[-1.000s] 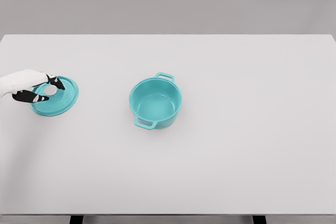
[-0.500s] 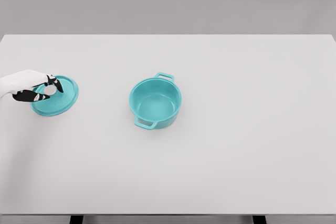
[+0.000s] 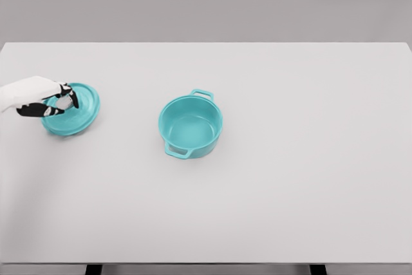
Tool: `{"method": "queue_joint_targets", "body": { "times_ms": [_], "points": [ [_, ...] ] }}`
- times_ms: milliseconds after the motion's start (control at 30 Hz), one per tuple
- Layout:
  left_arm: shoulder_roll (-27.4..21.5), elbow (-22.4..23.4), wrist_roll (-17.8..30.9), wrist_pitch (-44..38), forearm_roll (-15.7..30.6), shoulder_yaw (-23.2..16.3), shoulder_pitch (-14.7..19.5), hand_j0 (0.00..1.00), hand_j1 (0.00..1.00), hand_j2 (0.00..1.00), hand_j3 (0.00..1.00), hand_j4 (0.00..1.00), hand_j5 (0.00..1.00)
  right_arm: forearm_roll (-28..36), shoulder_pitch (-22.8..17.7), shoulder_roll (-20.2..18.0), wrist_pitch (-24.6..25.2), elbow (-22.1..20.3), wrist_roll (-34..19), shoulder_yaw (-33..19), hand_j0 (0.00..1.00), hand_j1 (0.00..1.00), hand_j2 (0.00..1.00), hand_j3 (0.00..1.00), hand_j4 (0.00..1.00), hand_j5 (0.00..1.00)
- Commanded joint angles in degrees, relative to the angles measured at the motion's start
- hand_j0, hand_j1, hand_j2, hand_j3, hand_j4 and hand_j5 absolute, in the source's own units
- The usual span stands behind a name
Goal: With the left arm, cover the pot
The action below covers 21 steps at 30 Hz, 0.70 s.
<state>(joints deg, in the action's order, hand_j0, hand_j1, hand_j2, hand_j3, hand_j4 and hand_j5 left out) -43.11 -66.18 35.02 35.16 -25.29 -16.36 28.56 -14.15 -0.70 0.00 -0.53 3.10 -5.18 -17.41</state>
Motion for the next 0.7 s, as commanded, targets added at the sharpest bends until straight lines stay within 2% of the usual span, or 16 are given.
{"method": "queue_joint_targets", "body": {
  "times_ms": [0,167,233,667],
  "points": [
    [-0.74,-2.55,-0.02,-0.16,0.5,0.1,0.0,0.49,0.49,0.49,0.49,0.49,0.49,0.0,0.0,0.0,0.0,-0.03,-0.01,0.0,1.0,1.0,1.0,1.0,1.0,1.0],
    [-1.36,-3.78,-0.02,-0.16,0.59,0.1,0.09,0.49,0.49,0.49,0.49,0.49,0.49,0.0,0.0,0.0,0.0,-0.03,-0.01,0.0,1.0,1.0,1.0,1.0,1.0,1.0],
    [-1.45,-5.89,-0.02,-0.16,0.59,0.1,0.0,0.49,0.49,0.49,0.49,0.49,0.49,0.0,0.0,0.0,0.0,-0.03,-0.01,0.0,1.0,1.0,1.0,1.0,1.0,1.0],
    [-3.03,-12.04,-0.02,-0.16,0.68,0.01,-0.18,0.49,0.49,0.49,0.49,0.49,0.49,0.0,0.0,0.0,0.0,-0.03,-0.01,0.0,1.0,1.0,1.0,1.0,1.0,1.0]
  ]
}}
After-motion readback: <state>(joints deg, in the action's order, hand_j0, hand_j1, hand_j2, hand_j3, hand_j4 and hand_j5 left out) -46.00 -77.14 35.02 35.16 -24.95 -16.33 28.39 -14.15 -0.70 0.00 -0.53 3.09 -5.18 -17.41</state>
